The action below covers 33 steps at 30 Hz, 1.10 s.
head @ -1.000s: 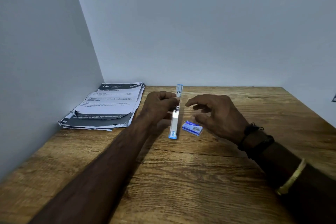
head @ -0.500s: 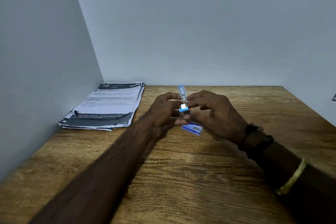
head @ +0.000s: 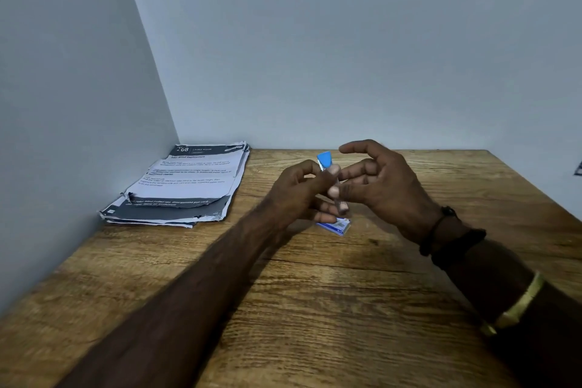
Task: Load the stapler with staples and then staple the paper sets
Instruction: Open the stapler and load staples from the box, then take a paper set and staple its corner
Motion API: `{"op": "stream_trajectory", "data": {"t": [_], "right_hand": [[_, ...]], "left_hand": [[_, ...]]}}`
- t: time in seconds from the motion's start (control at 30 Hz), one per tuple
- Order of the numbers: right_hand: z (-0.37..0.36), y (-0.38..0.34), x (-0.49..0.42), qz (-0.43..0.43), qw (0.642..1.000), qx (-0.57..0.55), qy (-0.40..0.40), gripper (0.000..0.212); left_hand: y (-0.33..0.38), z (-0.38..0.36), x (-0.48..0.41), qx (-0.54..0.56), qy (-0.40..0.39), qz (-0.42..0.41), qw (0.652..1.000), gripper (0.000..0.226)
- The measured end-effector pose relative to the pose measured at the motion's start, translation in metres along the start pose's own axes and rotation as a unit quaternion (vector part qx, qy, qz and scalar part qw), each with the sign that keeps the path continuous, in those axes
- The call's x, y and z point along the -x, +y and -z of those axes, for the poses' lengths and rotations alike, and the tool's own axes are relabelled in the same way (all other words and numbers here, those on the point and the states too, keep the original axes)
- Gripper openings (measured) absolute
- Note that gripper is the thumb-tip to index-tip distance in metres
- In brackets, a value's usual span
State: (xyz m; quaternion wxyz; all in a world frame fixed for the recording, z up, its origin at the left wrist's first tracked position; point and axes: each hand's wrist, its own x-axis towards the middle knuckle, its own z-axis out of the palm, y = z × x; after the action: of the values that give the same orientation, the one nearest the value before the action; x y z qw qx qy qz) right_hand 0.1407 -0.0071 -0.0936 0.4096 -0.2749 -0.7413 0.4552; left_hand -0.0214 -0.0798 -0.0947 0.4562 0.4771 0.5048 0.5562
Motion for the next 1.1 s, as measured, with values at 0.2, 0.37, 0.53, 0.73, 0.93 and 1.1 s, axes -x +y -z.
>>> {"op": "stream_trajectory", "data": {"t": [0.2, 0.37, 0.53, 0.73, 0.93, 1.1], "right_hand": [[0.000, -0.005, 0.001, -0.005, 1.000, -0.003, 0.009, 0.063], [-0.002, -0.006, 0.002, -0.001, 1.000, -0.007, 0.013, 0.061], [-0.002, -0.005, 0.002, -0.018, 0.999, -0.013, 0.034, 0.058], [0.006, 0.001, 0.004, 0.000, 0.959, 0.281, 0.036, 0.041], [0.008, -0.009, 0.003, -0.044, 0.937, 0.339, -0.067, 0.031], [0.011, -0.014, 0.006, -0.059, 0.932, 0.342, -0.103, 0.032]], "left_hand": [[-0.002, 0.002, -0.003, -0.030, 0.005, -0.028, 0.999, 0.043], [-0.005, 0.005, -0.007, -0.043, 0.012, -0.047, 0.998, 0.041], [-0.007, 0.014, -0.011, -0.114, 0.014, -0.062, 0.991, 0.035], [-0.016, 0.024, -0.014, -0.351, 0.067, -0.070, 0.931, 0.052], [-0.012, 0.020, -0.011, -0.447, 0.065, -0.110, 0.885, 0.034], [-0.010, 0.017, -0.009, -0.474, 0.034, -0.101, 0.874, 0.033]]}}
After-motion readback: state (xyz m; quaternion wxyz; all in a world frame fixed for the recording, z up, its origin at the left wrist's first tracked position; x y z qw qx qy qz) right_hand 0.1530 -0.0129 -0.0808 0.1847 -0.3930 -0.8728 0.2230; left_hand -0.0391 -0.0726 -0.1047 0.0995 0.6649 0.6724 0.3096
